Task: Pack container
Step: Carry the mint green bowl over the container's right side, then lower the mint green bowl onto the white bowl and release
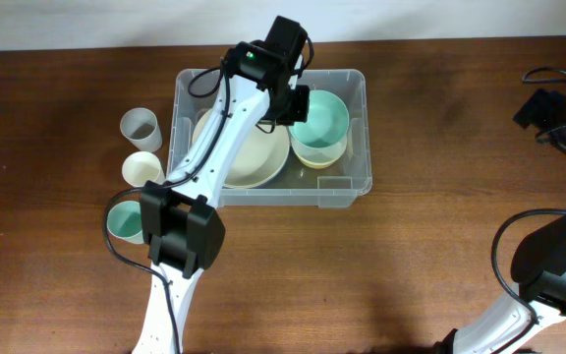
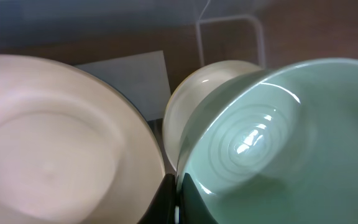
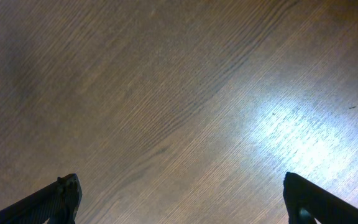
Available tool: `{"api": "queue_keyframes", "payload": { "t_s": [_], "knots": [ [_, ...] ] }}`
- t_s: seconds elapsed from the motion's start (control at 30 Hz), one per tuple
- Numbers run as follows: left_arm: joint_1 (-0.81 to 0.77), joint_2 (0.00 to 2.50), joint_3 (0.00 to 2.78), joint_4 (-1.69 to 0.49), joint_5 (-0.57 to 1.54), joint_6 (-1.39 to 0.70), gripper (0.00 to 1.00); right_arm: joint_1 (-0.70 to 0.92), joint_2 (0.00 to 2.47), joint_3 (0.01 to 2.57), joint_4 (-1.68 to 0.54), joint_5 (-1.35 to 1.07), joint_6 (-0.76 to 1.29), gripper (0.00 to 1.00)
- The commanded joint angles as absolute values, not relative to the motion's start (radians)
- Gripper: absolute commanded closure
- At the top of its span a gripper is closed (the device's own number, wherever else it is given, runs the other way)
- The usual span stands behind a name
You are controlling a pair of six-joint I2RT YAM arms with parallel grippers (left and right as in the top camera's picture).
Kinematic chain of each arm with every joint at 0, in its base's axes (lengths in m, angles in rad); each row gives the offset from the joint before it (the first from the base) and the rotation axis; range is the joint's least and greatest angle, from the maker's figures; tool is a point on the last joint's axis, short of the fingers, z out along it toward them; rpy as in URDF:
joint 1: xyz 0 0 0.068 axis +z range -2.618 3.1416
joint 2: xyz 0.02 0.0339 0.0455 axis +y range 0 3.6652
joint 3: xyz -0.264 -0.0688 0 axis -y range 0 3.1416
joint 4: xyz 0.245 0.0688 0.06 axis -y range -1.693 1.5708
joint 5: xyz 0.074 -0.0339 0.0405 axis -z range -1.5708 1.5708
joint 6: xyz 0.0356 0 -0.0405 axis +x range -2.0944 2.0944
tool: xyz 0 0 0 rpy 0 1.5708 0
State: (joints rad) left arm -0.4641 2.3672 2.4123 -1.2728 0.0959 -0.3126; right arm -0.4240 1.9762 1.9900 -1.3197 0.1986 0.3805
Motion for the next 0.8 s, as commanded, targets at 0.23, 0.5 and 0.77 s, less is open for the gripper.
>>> {"api": "queue_keyframes", "payload": {
  "t_s": [0.23, 0.5, 0.77],
  "knots": [
    [-0.462, 2.436, 2.423, -1.301, 0.120, -0.301, 0.99, -0.426, 1.986, 1.984, -1.320, 0.215, 0.374, 0.01],
    [-0.463, 2.442, 2.423, -1.311, 0.121, -0.301, 0.99, -0.426, 1.986, 1.984, -1.320, 0.214, 0.374, 0.01],
    [-0.479, 2.442, 2.423, -1.310, 0.146, -0.297, 0.99, -0.426, 1.986, 1.984, -1.320, 0.214, 0.374, 0.01]
  ]
}}
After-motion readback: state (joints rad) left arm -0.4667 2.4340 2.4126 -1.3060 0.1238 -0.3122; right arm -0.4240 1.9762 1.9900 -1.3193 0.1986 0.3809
